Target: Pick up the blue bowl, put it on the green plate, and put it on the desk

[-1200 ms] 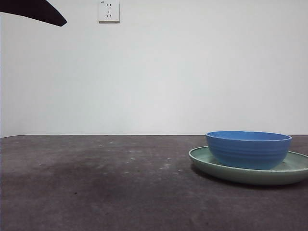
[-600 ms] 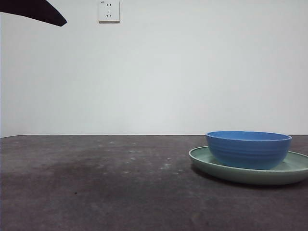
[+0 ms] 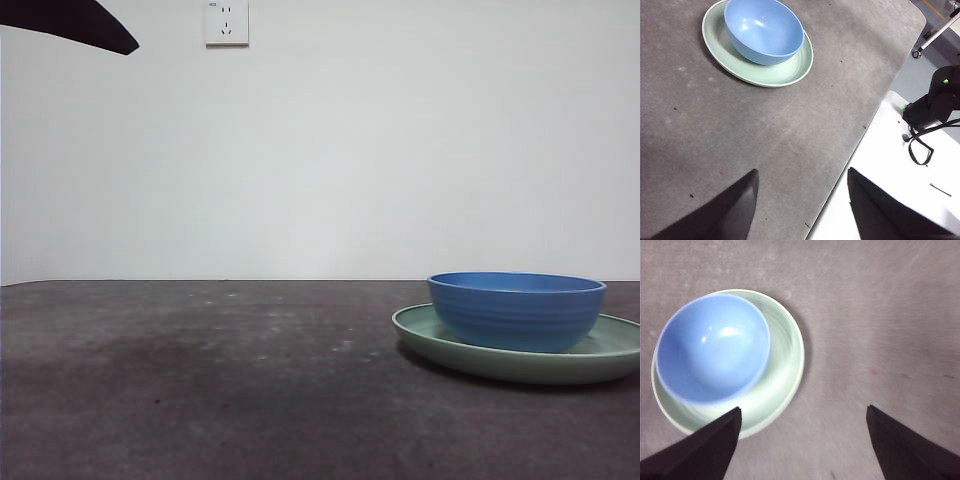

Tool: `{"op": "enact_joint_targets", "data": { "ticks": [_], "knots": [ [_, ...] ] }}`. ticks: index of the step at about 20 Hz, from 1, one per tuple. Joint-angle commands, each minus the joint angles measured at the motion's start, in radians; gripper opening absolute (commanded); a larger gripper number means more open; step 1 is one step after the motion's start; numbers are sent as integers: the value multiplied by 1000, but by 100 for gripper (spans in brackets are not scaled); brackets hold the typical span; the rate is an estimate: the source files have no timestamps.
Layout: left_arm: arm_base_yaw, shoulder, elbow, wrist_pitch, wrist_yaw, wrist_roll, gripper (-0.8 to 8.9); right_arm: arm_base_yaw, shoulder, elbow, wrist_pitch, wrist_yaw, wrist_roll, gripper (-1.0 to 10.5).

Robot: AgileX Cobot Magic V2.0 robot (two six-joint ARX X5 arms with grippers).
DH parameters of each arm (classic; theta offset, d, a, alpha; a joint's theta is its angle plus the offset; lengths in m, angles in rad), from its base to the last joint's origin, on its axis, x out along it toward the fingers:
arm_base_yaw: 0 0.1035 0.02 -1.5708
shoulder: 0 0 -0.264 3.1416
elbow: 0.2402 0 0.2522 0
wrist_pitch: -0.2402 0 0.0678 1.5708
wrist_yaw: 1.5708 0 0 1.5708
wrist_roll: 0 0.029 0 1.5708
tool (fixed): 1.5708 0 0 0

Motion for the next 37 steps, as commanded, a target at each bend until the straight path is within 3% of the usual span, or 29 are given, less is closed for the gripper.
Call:
{"op": "enact_joint_targets", "data": {
  "ticks": [1,4,6,11,21,27,37],
  "knots": [
    [-6,6,7,9,5,10,288,-77,108,17,59,-119,-22,375],
    [-6,6,7,9,5,10,288,-154,254,17,117,-249,-24,375],
    [-6,6,7,10,5,10,288,-163,347,17,156,-277,-24,373],
    [-6,6,7,10,5,10,288,-146,506,17,246,-288,-24,297],
    [-6,6,7,15,5,8,288,-88,688,17,370,-290,-22,257],
    [-6,6,7,15,5,8,288,-86,706,16,411,-290,-22,51],
    [-6,6,7,14,5,5,288,-87,706,16,413,-280,-20,14]
  ]
}}
